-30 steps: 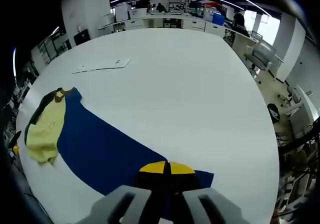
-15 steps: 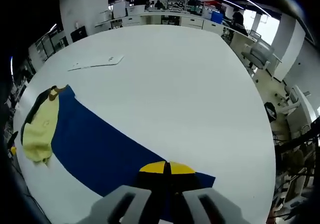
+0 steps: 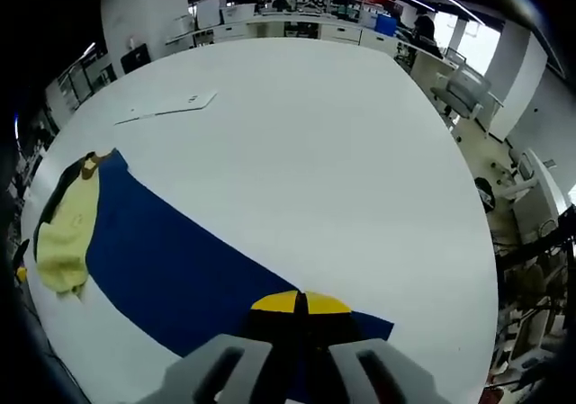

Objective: Fold the garment on the visible template until the final outline fits inside the template.

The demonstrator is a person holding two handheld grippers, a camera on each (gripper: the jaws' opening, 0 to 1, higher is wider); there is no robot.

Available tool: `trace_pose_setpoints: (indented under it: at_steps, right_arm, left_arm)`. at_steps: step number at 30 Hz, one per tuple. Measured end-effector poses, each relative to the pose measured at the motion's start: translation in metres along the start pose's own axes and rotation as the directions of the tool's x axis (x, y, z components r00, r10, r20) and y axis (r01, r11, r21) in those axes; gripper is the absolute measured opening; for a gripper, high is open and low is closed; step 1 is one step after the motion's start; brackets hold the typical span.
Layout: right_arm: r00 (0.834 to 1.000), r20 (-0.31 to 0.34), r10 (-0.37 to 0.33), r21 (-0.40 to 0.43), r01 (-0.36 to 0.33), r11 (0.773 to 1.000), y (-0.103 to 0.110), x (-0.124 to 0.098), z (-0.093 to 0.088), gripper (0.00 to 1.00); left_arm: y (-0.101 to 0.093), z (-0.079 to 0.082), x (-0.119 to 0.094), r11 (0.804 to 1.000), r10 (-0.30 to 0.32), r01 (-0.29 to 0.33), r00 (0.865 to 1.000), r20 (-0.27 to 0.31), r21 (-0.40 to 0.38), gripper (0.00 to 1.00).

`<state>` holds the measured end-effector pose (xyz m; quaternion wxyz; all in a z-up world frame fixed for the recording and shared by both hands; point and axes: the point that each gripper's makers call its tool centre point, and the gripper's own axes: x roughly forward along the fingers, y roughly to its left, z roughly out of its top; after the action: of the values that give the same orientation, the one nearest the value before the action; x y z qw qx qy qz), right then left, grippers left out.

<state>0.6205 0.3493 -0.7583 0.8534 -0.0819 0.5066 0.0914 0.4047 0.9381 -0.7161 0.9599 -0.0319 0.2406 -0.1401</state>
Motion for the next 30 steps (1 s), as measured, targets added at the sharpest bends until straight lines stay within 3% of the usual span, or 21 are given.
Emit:
trace_pose_setpoints:
  at_steps: [4,11,18,26,30]
  right_arm:
    - [1.0,0.012,-0.008,0.013,0.008,1.0,0.001,-0.004,-0.002,0.0]
    - [0.999,0.035,-0.015,-0.014,0.015,1.0,0.004,-0.017,-0.006,0.37]
    - [0.997,0.069,-0.019,-0.026,0.021,0.999,0.003,-0.032,-0.006,0.54]
    - [0.992,0.127,0.021,-0.072,-0.012,0.997,0.022,-0.047,-0.004,0.84]
    - [0.984,0.172,0.04,-0.092,-0.024,0.995,0.029,-0.062,0.001,0.91]
  left_arm:
    - [0.001,0.004,-0.001,1.0,0.002,-0.002,1.0,0.019,-0.013,0.76]
    - [-0.002,0.008,-0.001,1.0,-0.004,0.005,1.0,0.029,-0.009,0.76]
    - [-0.006,0.012,-0.002,1.0,-0.016,0.016,0.999,0.044,-0.006,0.76]
    - [-0.012,0.012,-0.002,0.999,-0.037,0.037,0.998,0.04,0.013,0.76]
    - [-0.016,0.016,-0.001,0.998,-0.052,0.051,0.997,0.051,0.022,0.76]
